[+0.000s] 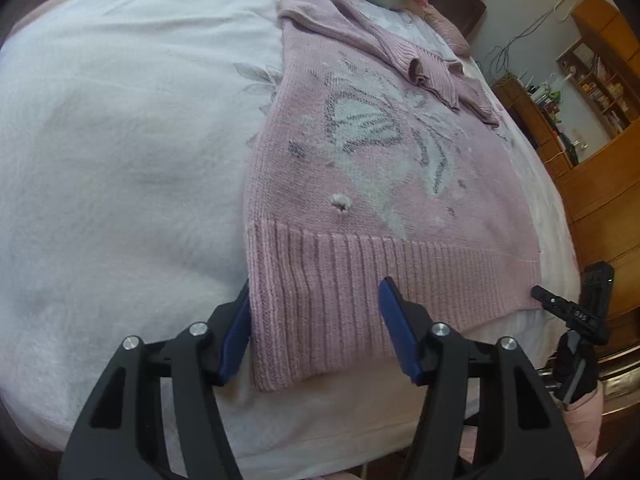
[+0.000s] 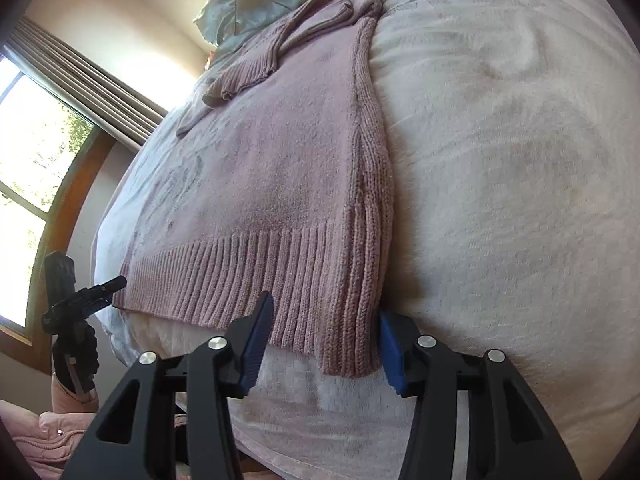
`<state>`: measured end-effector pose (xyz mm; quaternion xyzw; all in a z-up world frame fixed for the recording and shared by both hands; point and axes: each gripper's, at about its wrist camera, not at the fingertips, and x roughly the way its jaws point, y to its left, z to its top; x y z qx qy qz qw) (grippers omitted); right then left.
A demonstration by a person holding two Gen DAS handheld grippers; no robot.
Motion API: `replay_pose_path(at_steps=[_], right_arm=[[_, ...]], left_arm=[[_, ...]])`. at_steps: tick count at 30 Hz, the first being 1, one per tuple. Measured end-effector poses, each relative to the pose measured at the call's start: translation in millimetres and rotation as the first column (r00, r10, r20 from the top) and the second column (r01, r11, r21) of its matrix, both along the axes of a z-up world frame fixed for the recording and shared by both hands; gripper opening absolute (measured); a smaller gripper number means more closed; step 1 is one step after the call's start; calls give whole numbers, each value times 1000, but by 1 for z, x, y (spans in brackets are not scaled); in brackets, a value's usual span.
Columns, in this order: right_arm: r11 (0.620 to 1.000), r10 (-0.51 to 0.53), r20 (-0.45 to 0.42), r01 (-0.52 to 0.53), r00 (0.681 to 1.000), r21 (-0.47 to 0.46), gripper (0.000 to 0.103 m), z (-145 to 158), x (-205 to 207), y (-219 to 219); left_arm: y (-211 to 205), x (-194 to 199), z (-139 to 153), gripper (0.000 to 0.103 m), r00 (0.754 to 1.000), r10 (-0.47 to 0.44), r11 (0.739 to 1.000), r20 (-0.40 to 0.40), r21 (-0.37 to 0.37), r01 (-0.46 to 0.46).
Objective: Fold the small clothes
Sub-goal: 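Move both tools to the ribbed hem of the sweater, then grasp the ribbed hem edge with both tools and lift it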
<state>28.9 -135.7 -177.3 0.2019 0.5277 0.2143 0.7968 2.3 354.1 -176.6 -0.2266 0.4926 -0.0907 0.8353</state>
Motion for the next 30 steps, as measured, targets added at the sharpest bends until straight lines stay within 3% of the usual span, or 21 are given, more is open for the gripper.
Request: replay_pose_path(at_steps=[2,3,4,5,7,9,17,23,30], right_arm=[[1000,7,-3,-7,1000,27,43,-1,1,1],[1000,10,-3,-10,1000,29,37,-2,2,2],[999,16,-4,-16,1000,32,32,-3,3,4],[999,21,-9,-20,1000,45,20,-4,3,5],[997,25,-5,-25,1000,74,17,-1,4,6],[995,38,22,-39,999,94,16,7,4,8],[955,3,96,-32,995,294,15,51,16,-7],[951,-27,131,-15,991,309,15,76,53,-11],[948,-82,97,48,992,314,12,79,116,-21]], left_arm=[[1,-1,-2,41,1000,24,1000,-13,17,-24],[5,-2,-3,32,999,40,999,-18,4,-40],[9,-3,-4,15,998,54,998,-24,-22,-55],[14,-4,-5,10,997,65,996,-30,-58,-67],[21,-7,-3,9,997,80,991,-21,-108,-82],[20,-11,5,9,997,78,991,8,-112,-76],[27,-5,49,8,988,73,976,140,-215,-41],[39,33,66,8,976,115,970,185,-233,-70],[58,94,56,8,976,164,959,143,-256,-124]])
